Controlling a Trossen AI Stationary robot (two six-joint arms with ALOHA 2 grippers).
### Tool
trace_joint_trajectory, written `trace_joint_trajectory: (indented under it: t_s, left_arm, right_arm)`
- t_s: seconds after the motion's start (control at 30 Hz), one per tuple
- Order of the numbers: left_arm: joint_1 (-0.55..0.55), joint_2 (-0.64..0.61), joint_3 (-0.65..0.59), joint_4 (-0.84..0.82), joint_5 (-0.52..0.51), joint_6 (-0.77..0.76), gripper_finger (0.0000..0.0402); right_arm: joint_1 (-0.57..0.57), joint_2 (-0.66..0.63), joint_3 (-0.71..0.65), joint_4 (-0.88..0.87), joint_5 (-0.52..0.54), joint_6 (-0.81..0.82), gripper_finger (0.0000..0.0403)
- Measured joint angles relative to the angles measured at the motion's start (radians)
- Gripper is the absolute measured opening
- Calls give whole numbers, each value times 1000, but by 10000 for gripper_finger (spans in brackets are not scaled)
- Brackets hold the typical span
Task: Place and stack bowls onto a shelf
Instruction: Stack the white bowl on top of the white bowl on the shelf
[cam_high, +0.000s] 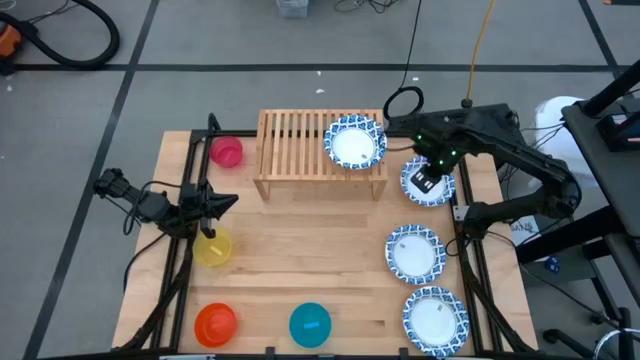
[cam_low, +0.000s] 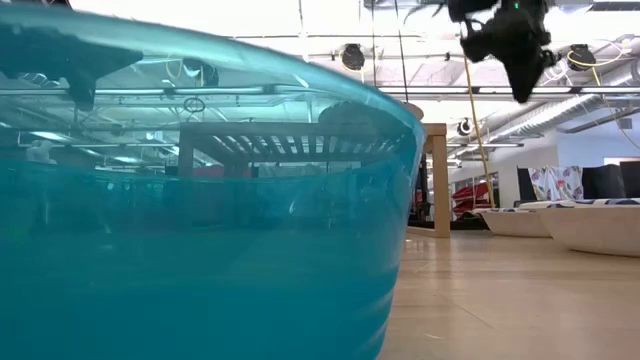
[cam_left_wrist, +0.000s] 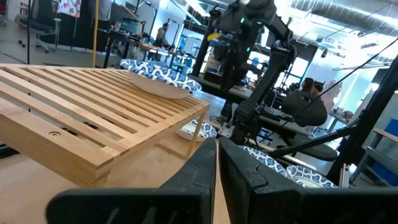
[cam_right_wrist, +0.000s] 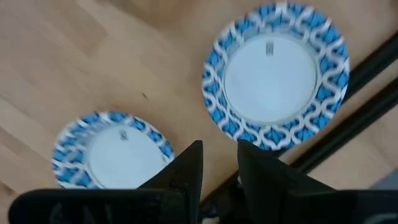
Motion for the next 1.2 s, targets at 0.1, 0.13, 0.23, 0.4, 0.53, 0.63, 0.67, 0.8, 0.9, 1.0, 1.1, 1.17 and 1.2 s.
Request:
trace_joint_trajectory:
  t_s: [0.1, 0.13, 0.23, 0.4, 0.53, 0.63, 0.67, 0.8, 0.9, 1.0, 1.1, 1.17, 1.2]
  left_arm:
    - [0, 0, 0, 2, 1, 0, 24]
    - [0, 0, 0, 1, 1, 0, 24]
    - [0, 0, 0, 2, 2, 0, 24]
    - [0, 0, 0, 2, 2, 0, 24]
    - [0, 0, 0, 24, 2, 2, 24]
    - [0, 0, 0, 37, 2, 7, 24]
    - [0, 0, 0, 42, 2, 7, 24]
    - [0, 0, 0, 43, 2, 7, 24]
    - [0, 0, 0, 43, 2, 7, 24]
    - [0, 0, 0, 43, 2, 7, 24]
    - [0, 0, 0, 43, 2, 7, 24]
    - [0, 0, 0, 44, 2, 11, 24]
    - [0, 0, 0, 44, 2, 11, 24]
  right_arm:
    - [0, 0, -83, 36, -7, -57, 96]
    - [0, -1, -110, 57, -26, -84, 96]
    - [0, 0, -186, 133, -142, -166, 96]
    - [2, 0, -276, 218, -287, -280, 96]
    - [2, -1, -303, 249, -289, -342, 88]
    - [5, -1, -305, 262, -297, -395, 80]
    - [10, -1, -305, 264, -317, -412, 77]
    - [55, -9, -305, 271, -394, -477, 69]
    - [122, -16, -305, 281, -387, -512, 61]
    - [190, -16, -305, 283, -388, -539, 48]
    - [253, -16, -305, 293, -388, -541, 26]
    - [294, -16, -305, 319, -387, -536, 8]
    - [313, -16, -305, 336, -388, -526, 4]
